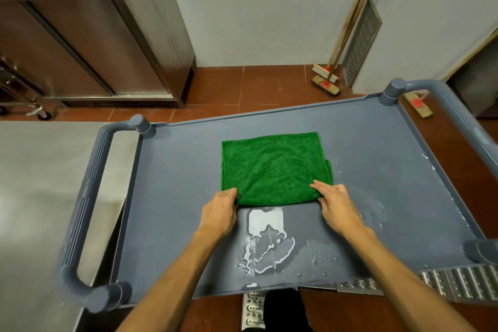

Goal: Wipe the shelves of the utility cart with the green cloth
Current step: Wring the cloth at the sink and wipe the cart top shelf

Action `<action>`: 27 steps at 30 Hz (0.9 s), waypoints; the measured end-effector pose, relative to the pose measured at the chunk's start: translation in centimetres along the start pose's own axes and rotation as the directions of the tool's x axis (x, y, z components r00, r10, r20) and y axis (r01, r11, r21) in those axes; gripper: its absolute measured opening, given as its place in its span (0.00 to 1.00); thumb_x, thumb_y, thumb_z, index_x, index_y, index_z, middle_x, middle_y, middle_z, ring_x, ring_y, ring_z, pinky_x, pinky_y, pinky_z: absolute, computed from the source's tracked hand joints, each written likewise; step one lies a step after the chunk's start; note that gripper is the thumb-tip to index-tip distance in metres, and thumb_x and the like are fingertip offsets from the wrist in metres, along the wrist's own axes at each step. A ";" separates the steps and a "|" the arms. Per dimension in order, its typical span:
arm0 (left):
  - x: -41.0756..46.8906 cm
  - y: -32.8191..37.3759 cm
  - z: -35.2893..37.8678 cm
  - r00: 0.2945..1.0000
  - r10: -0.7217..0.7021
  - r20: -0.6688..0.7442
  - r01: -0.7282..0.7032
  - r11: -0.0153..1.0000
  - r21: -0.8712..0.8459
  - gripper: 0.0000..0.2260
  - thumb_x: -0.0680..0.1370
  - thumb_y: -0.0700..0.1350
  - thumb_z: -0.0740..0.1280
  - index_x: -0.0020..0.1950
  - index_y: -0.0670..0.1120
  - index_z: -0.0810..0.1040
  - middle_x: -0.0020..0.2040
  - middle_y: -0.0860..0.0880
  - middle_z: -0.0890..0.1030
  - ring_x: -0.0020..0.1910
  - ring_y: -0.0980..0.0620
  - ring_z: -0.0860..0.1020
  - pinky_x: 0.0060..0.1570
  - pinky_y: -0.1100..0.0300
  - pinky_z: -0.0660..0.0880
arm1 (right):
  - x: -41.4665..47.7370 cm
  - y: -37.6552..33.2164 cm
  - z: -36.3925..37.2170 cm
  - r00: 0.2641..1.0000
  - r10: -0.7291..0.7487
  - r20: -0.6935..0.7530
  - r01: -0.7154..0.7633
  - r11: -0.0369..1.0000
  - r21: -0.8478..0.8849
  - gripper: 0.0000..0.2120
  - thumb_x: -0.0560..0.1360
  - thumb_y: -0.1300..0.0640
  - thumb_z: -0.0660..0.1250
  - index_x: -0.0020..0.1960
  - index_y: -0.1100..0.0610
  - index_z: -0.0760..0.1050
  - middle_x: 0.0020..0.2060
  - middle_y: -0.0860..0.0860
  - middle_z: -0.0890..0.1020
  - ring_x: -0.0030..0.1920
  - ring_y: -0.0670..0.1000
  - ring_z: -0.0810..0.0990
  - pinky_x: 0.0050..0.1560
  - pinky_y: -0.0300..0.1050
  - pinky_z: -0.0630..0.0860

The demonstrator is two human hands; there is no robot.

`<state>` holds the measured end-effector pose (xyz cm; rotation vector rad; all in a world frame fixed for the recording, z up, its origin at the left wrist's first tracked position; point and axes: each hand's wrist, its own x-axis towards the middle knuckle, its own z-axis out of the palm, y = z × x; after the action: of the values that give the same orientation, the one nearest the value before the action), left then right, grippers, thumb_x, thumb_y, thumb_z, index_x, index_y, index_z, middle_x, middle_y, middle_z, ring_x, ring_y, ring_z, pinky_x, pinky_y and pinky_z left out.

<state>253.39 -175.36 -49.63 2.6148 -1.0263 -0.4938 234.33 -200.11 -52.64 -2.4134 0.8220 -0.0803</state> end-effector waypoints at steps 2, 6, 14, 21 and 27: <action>-1.5 -0.1 0.3 1.000 -0.004 0.010 0.004 1.000 0.001 0.05 0.77 0.39 0.62 0.52 0.45 0.72 0.54 0.45 0.81 0.52 0.39 0.78 0.40 0.51 0.73 | -1.5 0.0 0.3 1.000 -0.003 -0.005 0.003 1.000 0.003 0.21 0.76 0.67 0.64 0.67 0.52 0.76 0.68 0.46 0.76 0.57 0.54 0.71 0.63 0.44 0.70; -4.4 -0.4 0.9 1.000 -0.001 0.026 0.001 1.000 0.009 0.11 0.78 0.40 0.62 0.60 0.43 0.73 0.58 0.44 0.81 0.56 0.39 0.78 0.47 0.47 0.78 | -4.8 -0.2 0.7 1.000 0.012 0.001 -0.012 1.000 -0.007 0.21 0.77 0.66 0.64 0.67 0.51 0.75 0.68 0.45 0.75 0.56 0.52 0.70 0.63 0.44 0.70; -9.5 -0.4 1.9 0.999 -0.035 0.037 0.034 0.999 0.012 0.12 0.79 0.41 0.60 0.62 0.44 0.73 0.60 0.42 0.80 0.57 0.38 0.78 0.51 0.45 0.77 | -10.5 -0.9 1.4 0.998 0.058 0.032 -0.058 0.998 -0.023 0.22 0.78 0.64 0.63 0.69 0.49 0.73 0.69 0.45 0.74 0.61 0.53 0.70 0.67 0.48 0.70; -13.0 -0.5 2.5 0.999 -0.024 0.048 0.023 1.000 0.021 0.12 0.80 0.42 0.61 0.63 0.43 0.72 0.60 0.42 0.80 0.57 0.37 0.78 0.52 0.44 0.78 | -13.5 -1.1 1.6 0.996 0.067 0.054 -0.063 0.995 -0.073 0.22 0.78 0.62 0.63 0.69 0.47 0.73 0.67 0.47 0.77 0.61 0.55 0.72 0.65 0.50 0.71; -15.4 -0.3 2.8 0.998 -0.030 0.053 0.028 0.999 0.036 0.09 0.81 0.44 0.62 0.60 0.45 0.72 0.60 0.43 0.81 0.56 0.39 0.79 0.52 0.46 0.78 | -14.7 -0.7 1.4 0.986 0.143 0.088 -0.128 0.979 -0.157 0.19 0.78 0.55 0.63 0.67 0.40 0.73 0.53 0.58 0.82 0.57 0.61 0.75 0.60 0.52 0.73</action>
<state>241.84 -164.81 -49.05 2.6644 -1.0243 -0.5604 223.17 -190.51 -51.53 -2.4702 0.9746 0.1590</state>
